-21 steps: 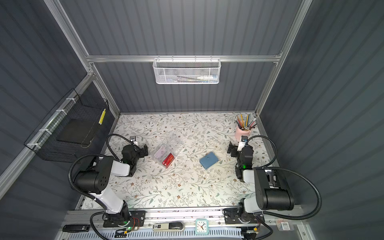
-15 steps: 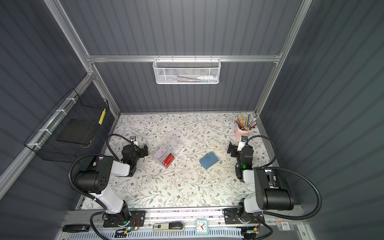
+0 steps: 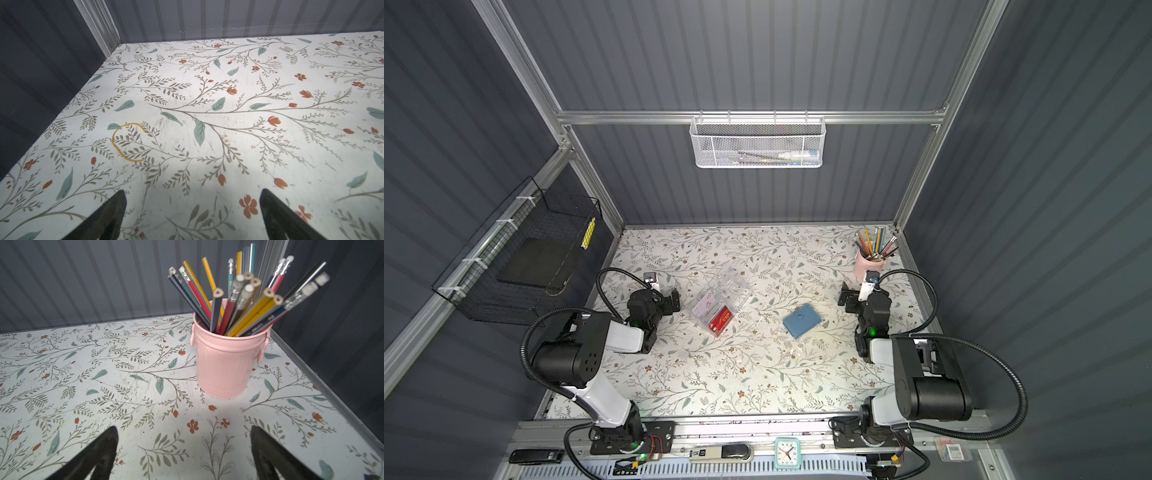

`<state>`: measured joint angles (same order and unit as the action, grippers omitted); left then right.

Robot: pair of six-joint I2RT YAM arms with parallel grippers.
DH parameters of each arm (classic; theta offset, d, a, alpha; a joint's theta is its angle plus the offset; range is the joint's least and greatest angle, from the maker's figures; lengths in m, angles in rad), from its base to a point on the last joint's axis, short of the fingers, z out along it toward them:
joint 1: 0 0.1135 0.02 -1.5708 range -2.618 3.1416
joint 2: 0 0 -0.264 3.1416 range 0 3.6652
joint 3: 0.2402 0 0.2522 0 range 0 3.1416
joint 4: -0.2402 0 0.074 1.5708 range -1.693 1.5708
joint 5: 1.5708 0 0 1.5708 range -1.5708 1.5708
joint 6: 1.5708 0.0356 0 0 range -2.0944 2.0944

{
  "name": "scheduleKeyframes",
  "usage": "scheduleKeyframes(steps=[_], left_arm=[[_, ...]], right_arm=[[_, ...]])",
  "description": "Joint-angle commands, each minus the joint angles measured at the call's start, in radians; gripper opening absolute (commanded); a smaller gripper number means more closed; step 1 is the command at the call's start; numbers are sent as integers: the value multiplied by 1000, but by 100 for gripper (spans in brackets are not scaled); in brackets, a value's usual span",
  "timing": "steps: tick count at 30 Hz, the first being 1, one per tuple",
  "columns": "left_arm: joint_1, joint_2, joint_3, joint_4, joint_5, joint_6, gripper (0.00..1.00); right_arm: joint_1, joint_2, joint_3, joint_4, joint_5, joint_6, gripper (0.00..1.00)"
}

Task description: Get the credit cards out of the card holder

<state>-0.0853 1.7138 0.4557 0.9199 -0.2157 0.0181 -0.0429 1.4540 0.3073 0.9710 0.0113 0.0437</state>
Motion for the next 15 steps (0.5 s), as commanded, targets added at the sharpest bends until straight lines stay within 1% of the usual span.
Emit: scheduleKeyframes(steps=[1,3,5,7,8,9,10,11,12,13,14,15], left_arm=[[4,-23,25,-26,8,13,100],[4,-89,69,-159,-1,11,100],[2,-146,128,-306,-14,2,100],[-4,-194,156,-383,-65,-38,100],[-14,-220,156,-394,-114,-72,100],[-20,-248,157,-417,-121,-108,100],[-22,-262,159,-433,-84,-123,100],[-31,-270,169,-443,-64,-133,100],[-38,-276,183,-473,-66,-187,100],[-39,-280,198,-502,-55,-244,100],[-39,-288,217,-553,-40,-314,100],[-39,-299,231,-603,-8,-372,100]], right_arm=[[15,-38,24,-38,74,-4,99],[23,-110,57,-166,141,12,99],[28,-154,85,-273,222,56,99],[45,-194,123,-391,327,114,99],[52,-221,154,-489,387,168,99],[52,-251,184,-587,412,224,99],[52,-273,201,-642,426,258,99],[52,-301,216,-689,451,323,99],[51,-326,225,-745,480,448,99],[48,-366,229,-786,473,528,99],[41,-397,216,-770,396,552,99],[38,-419,190,-706,284,521,99]])
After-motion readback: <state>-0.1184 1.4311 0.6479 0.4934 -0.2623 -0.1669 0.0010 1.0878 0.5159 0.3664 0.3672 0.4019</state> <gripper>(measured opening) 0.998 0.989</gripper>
